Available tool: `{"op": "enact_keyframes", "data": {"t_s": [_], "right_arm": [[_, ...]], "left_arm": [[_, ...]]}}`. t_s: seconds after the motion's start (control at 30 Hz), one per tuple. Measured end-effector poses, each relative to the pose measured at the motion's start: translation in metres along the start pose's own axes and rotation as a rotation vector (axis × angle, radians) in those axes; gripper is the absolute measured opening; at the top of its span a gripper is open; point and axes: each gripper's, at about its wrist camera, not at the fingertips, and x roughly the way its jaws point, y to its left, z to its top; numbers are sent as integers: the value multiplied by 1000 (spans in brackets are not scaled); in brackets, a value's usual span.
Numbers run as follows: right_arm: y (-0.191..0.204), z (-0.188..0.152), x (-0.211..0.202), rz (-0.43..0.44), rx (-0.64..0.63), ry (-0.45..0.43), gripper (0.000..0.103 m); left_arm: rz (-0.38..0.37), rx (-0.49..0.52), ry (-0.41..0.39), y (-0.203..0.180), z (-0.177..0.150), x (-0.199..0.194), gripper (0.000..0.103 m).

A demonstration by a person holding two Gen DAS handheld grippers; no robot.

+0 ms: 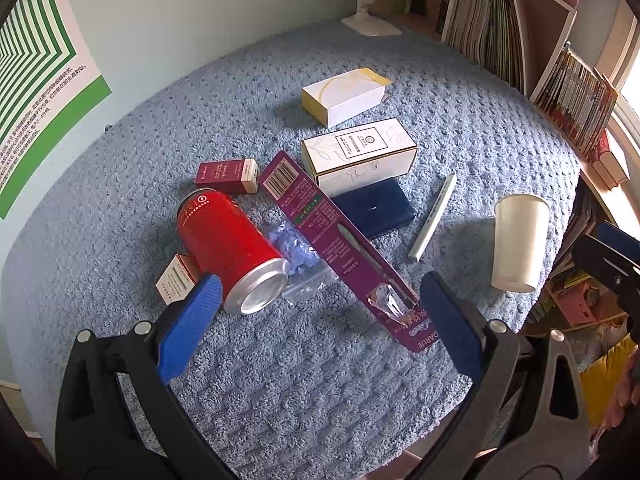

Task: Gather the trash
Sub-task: 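Grasp the purple toothbrush box with the left tool while the right tool grasps the white paper cup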

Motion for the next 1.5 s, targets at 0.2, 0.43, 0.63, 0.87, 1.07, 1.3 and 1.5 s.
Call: {"op": "enact_keyframes", "data": {"t_s": [0.2,0.43,0.63,0.87,1.07,1.3,1.5], "right_arm": [[-6,-1,20,-11,-12,55,97],[-15,3,40,-20,74,92,97],[-23,11,60,-47,133,116,97],[-27,13,79,-75,147,163,95],[-37,12,86,-88,160,193,61],[-41,13,85,-49,156,193,57],[-45,14,71,-3,178,170,56]], "left_arm": [[33,4,33,-4,9,23,97],[-2,9,91,-4,23,52,97],[-30,-17,135,-8,29,70,96],[14,-26,179,-16,26,88,78],[-29,-47,196,-16,25,92,44],[-71,-44,180,-17,30,85,19],[-82,-98,169,-2,27,78,7]]}}
